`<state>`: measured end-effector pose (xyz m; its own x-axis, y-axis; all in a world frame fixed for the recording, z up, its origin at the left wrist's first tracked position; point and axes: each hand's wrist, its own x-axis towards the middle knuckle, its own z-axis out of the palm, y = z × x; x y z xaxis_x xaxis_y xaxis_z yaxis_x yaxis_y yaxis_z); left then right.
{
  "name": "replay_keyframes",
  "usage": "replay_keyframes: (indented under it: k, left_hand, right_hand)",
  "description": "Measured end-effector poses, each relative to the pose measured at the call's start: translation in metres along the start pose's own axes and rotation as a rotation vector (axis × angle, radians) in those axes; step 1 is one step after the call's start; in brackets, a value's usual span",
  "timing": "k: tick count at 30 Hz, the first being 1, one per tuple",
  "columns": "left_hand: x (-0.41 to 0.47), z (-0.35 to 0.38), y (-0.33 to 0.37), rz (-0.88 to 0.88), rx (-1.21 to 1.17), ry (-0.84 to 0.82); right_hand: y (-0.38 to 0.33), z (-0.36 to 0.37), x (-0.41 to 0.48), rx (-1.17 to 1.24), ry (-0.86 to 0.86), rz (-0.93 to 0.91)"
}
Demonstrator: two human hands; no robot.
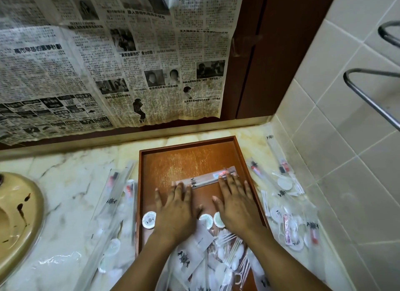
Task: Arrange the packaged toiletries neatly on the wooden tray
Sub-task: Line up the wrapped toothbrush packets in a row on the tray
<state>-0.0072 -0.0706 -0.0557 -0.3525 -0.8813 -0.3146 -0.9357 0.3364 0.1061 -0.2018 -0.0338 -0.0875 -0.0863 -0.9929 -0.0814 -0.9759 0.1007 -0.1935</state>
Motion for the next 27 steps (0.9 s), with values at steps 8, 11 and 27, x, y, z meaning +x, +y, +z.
replay_keyframes:
  k: [8,11,27]
  left_hand:
    - [0.050,-0.005,-0.017,0.014,-0.051,-0.029]
    - [0.066,-0.001,-0.025,0.036,-0.073,0.013]
    - [0.067,0.018,-0.026,0.036,-0.069,0.166]
  right_hand:
    - [0.004,-0.006,0.051,0.022,-0.081,0.040]
    - [0.007,-0.001,0.068,0.037,-0.079,0.039]
    - [0.005,0.016,0.063,0.024,0.049,0.059]
